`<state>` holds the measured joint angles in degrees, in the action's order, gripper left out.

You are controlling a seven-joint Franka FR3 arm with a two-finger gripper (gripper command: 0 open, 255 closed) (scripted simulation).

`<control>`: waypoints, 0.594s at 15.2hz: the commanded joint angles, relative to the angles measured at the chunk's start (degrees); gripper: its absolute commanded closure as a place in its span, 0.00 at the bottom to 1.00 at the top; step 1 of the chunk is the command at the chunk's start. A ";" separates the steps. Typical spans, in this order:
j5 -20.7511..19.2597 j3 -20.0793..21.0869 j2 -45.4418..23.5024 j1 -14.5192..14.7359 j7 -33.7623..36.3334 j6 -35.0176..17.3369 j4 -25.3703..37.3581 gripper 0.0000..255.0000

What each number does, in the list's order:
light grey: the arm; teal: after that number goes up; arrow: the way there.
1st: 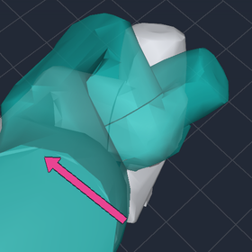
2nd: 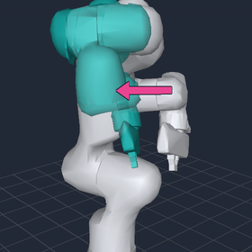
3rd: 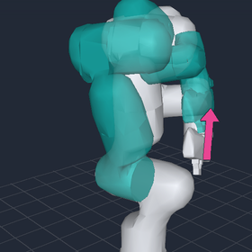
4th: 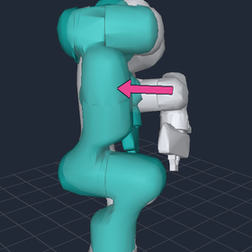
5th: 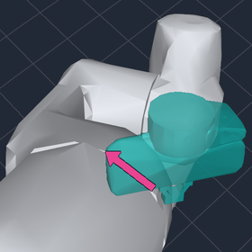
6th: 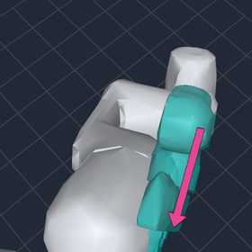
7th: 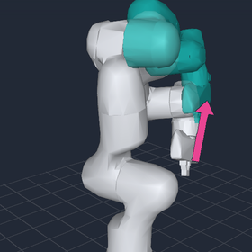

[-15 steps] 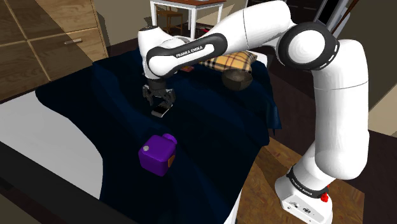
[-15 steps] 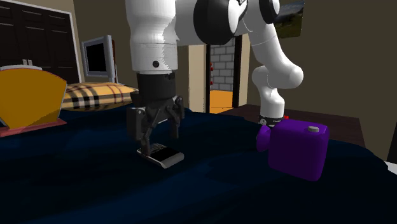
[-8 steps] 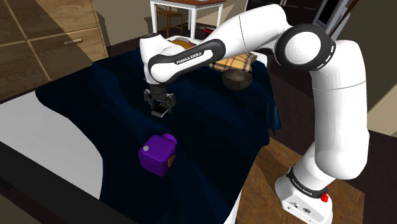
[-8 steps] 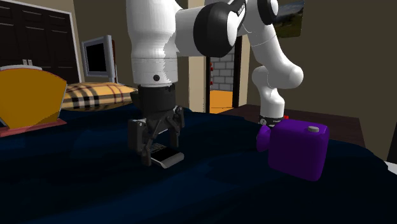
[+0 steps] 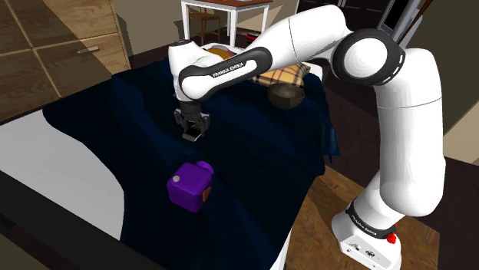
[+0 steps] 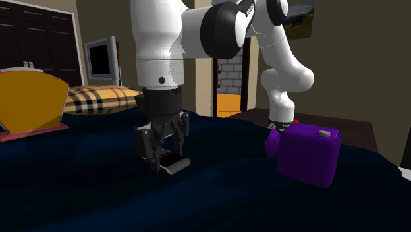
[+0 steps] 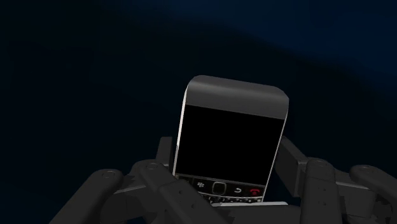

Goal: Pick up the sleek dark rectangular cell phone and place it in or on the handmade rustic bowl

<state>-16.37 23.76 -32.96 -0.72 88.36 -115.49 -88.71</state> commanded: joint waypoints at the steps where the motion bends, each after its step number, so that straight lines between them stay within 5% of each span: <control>1: 0.00 0.00 -0.08 0.03 0.02 0.02 -0.03 1.00; 9: 0.48 0.27 0.91 -0.13 -0.37 1.78 0.82 1.00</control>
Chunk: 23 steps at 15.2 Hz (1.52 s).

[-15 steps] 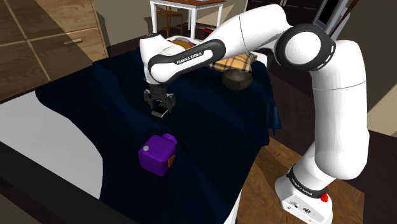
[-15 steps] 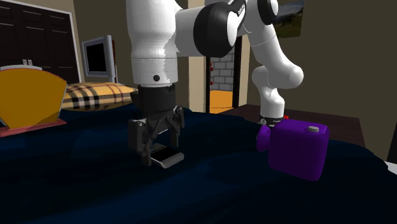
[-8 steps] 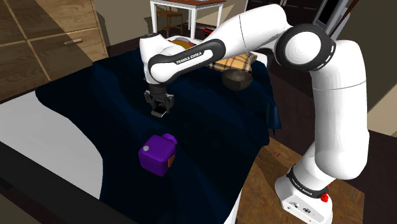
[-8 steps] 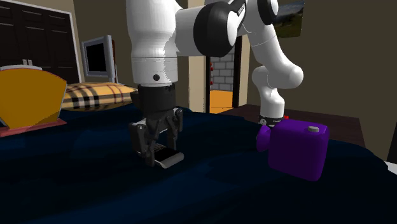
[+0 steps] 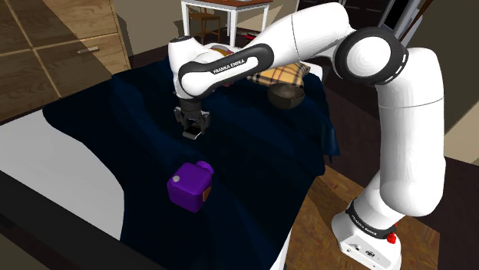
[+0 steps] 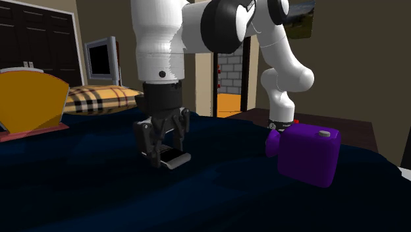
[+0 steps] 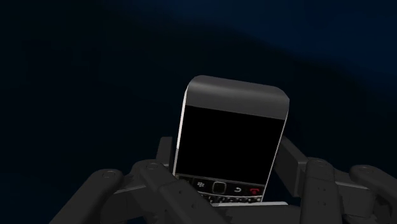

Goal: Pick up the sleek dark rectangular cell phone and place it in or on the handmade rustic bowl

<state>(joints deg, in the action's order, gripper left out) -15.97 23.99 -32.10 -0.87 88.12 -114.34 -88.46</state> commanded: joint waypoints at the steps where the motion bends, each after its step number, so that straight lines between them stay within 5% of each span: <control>1: 0.23 0.12 0.35 0.00 -0.24 1.24 0.91 1.00; 23: 2.28 1.27 3.89 0.63 -2.22 16.14 12.73 1.00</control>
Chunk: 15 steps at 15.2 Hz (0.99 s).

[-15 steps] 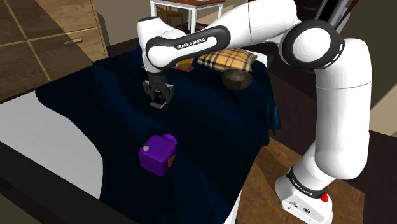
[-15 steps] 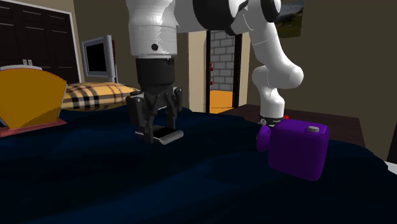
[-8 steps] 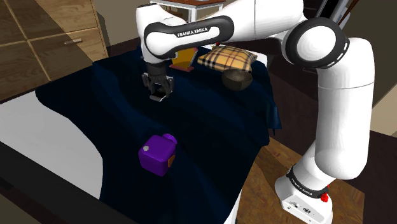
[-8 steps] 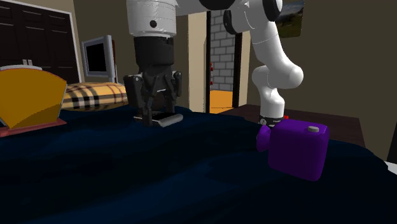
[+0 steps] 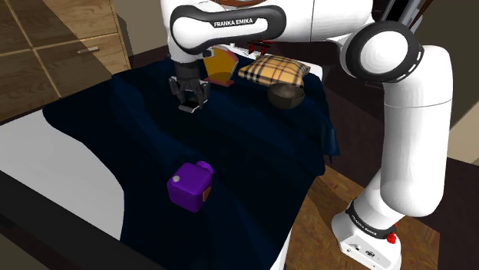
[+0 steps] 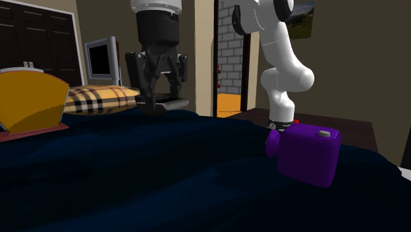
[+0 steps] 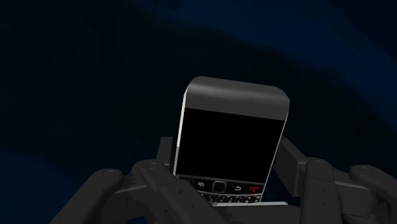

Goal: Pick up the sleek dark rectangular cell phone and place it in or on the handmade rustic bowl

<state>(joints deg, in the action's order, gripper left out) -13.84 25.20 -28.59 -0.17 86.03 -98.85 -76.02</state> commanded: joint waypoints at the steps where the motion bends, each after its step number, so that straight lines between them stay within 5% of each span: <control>1: 0.17 0.08 0.38 0.03 -0.19 1.42 1.06 1.00; 7: 0.15 0.16 0.03 0.76 -0.57 6.06 6.12 1.00; 15: 4.59 -1.25 11.74 -9.65 -10.11 -0.01 -10.27 1.00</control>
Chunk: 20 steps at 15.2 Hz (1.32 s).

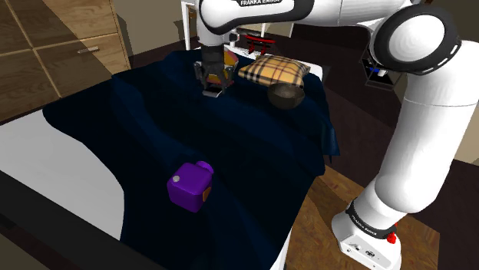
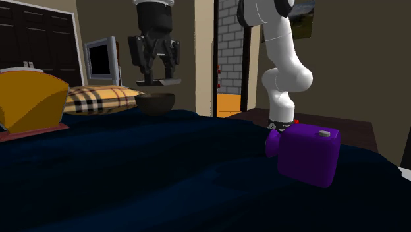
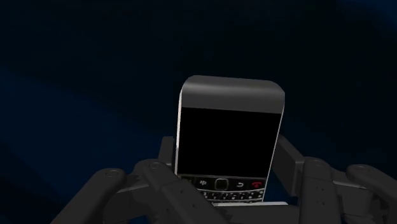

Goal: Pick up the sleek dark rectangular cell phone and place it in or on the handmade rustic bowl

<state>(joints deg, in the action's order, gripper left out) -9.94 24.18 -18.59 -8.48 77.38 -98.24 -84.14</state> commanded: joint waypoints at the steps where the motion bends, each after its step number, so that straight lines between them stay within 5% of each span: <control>1: 1.15 -0.58 2.89 -2.43 -2.79 -1.14 -3.62 1.00; 10: 4.14 -4.76 10.44 -10.76 -15.08 -4.32 -12.92 1.00; 20: 5.16 -10.56 13.21 -18.34 -28.52 -5.79 -16.09 1.00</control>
<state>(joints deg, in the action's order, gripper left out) -4.82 14.10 -5.41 -26.22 50.04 -104.16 -100.41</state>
